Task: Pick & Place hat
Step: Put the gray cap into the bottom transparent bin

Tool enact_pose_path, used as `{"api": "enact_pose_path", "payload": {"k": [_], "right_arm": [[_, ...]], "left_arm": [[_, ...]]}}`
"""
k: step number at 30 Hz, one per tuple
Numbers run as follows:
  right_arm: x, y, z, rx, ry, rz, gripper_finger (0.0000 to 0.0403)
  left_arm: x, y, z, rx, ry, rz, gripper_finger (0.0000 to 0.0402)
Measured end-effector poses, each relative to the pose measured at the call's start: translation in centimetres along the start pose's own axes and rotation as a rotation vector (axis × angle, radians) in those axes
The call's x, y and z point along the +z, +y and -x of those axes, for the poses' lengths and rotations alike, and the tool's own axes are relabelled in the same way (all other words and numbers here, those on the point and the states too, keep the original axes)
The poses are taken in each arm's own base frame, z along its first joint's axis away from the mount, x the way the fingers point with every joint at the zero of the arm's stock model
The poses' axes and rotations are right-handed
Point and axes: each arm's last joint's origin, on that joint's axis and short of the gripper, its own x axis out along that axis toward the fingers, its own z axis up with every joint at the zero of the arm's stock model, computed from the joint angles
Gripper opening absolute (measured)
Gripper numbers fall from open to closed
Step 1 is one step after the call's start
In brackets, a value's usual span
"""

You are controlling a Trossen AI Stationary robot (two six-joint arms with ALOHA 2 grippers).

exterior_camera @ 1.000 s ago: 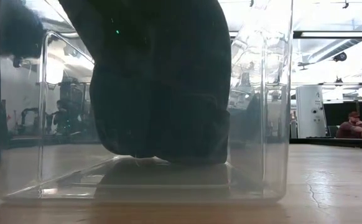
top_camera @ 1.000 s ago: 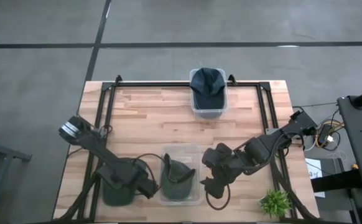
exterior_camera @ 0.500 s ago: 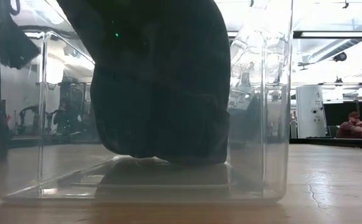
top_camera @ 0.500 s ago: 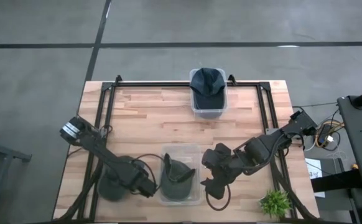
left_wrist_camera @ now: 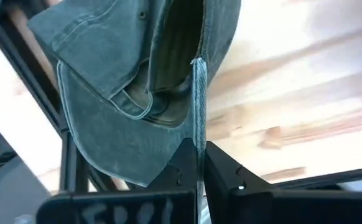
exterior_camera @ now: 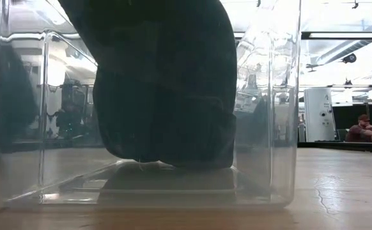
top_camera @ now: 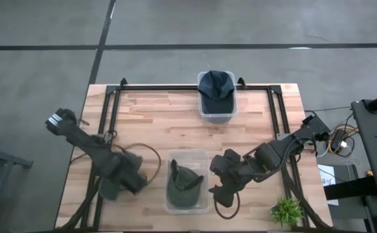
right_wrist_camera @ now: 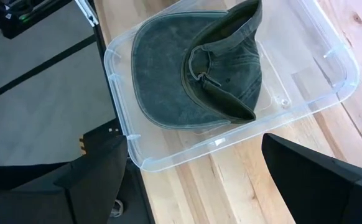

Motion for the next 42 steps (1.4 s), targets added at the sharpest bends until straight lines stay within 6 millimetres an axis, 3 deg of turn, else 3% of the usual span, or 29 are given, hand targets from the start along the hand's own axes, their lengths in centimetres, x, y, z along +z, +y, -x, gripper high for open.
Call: {"api": "enact_pose_path", "payload": {"k": [5,10,17,24,28,33,36,42], "right_arm": [[0.0,0.0,0.0,0.003,-0.003,0.001,0.0365],[0.1,0.1,0.0,0.009,-0.012,0.005,0.0365],[1.0,0.4,1.1,0.021,-0.175,0.054,0.0365],[3.2,2.1,4.4,0.08,-0.572,0.267,0.0365],[4.4,2.6,5.3,0.092,-0.708,0.316,0.0365],[5.2,2.2,5.8,-0.186,-0.867,0.373,0.0365],[5.5,2.3,5.9,-0.368,-0.905,0.501,0.0365],[5.9,2.9,4.4,-0.501,-0.892,0.676,0.0365]], "left_arm": [[0.7,3.6,6.3,-0.193,-0.142,0.103,0.0005],[1.6,6.6,11.9,-0.536,-0.347,0.185,0.0005],[2.6,9.1,17.1,-0.914,-0.673,0.248,0.0005],[2.5,8.8,20.2,-1.145,-0.894,0.264,0.0005],[2.1,8.1,21.6,-1.22,-0.962,0.237,0.0005],[1.5,6.6,22.6,-1.287,-0.992,0.213,0.0005],[1.1,5.5,22.8,-1.315,-0.994,0.216,0.0005],[0.5,3.5,22.9,-1.345,-1.008,0.219,0.0005]]}}
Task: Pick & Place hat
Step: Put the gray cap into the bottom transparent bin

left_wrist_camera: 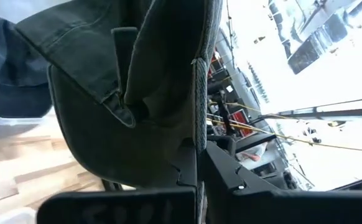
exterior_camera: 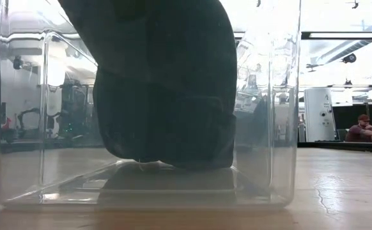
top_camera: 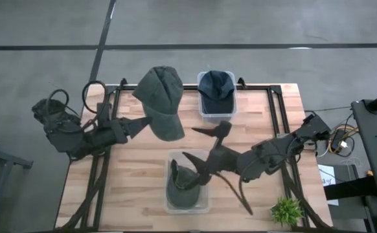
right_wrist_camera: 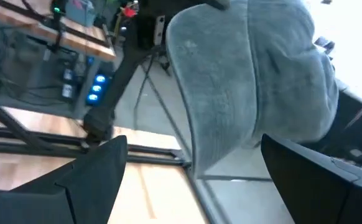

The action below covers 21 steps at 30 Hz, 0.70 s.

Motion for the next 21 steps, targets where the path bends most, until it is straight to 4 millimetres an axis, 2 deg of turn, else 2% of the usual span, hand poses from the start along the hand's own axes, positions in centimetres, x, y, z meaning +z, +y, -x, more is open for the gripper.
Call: {"api": "enact_pose_path", "payload": {"k": [3,7,11,15,21], "right_arm": [[0.0,1.3,-0.9,-0.024,-0.023,0.057,0.0365],[0.0,2.4,-2.0,-0.141,-0.025,0.117,0.0361],[0.1,2.6,-2.2,-0.172,-0.024,0.125,0.033],[0.4,2.4,-2.1,-0.174,-0.031,0.101,0.0271],[1.7,1.2,-1.8,-0.183,-0.047,0.049,0.0146]], "left_arm": [[-0.7,-0.4,-0.5,-0.019,0.0,0.021,0.0005],[-1.4,-0.4,-0.9,-0.02,0.01,0.001,0.0005],[-1.6,-0.4,-0.9,-0.026,0.025,0.012,0.0005],[-1.9,-0.4,-1.1,-0.031,0.048,0.026,0.0005],[-2.2,-0.5,-1.2,-0.038,0.055,0.031,0.0005]]}}
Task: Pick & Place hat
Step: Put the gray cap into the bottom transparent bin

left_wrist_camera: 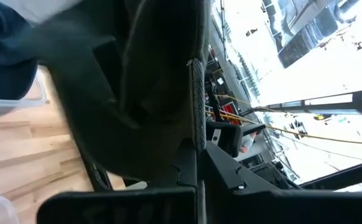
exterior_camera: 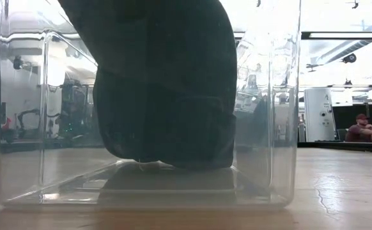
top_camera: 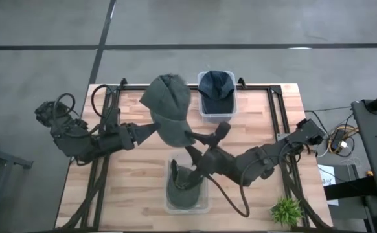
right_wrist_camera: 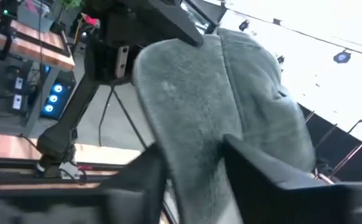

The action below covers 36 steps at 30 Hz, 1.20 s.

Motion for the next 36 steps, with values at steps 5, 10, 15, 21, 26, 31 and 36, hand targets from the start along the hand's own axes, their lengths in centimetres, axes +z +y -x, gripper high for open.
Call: {"api": "enact_pose_path", "payload": {"k": [5,10,15,21,26,31,36], "right_arm": [[1.2,-2.0,0.5,0.022,0.041,-0.046,0.0025],[2.0,-3.3,0.7,0.031,0.06,-0.104,0.0012],[2.5,-4.6,0.4,-0.019,0.065,-0.125,0.001],[3.4,-7.4,-0.1,-0.084,0.052,-0.212,0.0009],[3.6,-7.5,-0.2,-0.054,0.037,-0.212,0.0009],[4.0,-8.4,-0.7,-0.091,0.009,-0.249,0.0008],[5.3,-10.0,-0.6,-0.153,-0.065,-0.269,0.0008]], "left_arm": [[-0.1,0.0,0.0,-0.011,0.027,0.001,0.0028],[-0.2,0.0,0.0,-0.012,0.028,-0.02,0.0052],[0.0,-0.2,-0.1,-0.007,-0.01,-0.064,0.0066],[0.4,-1.0,0.0,-0.04,-0.079,-0.182,0.009],[2.1,-2.5,0.6,-0.098,-0.158,-0.267,0.0119],[1.7,-2.3,0.4,-0.104,-0.151,-0.279,0.0164],[1.3,-1.9,0.1,-0.039,-0.204,-0.275,0.0198]]}}
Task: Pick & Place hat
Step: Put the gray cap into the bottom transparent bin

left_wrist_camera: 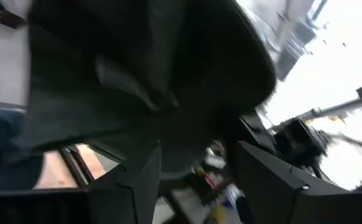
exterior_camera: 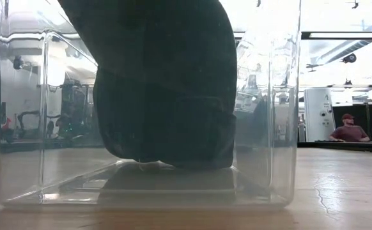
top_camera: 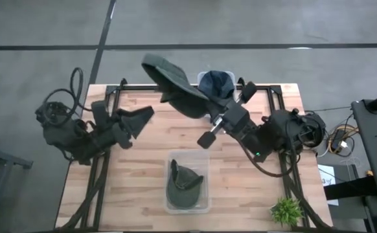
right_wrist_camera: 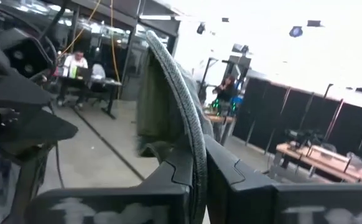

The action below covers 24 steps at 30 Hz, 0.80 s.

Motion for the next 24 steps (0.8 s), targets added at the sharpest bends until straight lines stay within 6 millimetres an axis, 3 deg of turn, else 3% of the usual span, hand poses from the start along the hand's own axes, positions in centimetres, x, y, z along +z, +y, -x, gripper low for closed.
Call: {"api": "enact_pose_path", "payload": {"k": [15,24], "right_arm": [[1.6,-1.1,-0.1,-0.022,-0.143,-0.067,0.0008],[1.8,-0.9,-0.1,0.021,-0.196,-0.13,0.0008]], "left_arm": [[-2.5,0.5,-2.4,0.086,-0.061,0.048,0.0204],[-3.9,1.0,-5.2,0.043,-0.04,0.095,0.0204]]}}
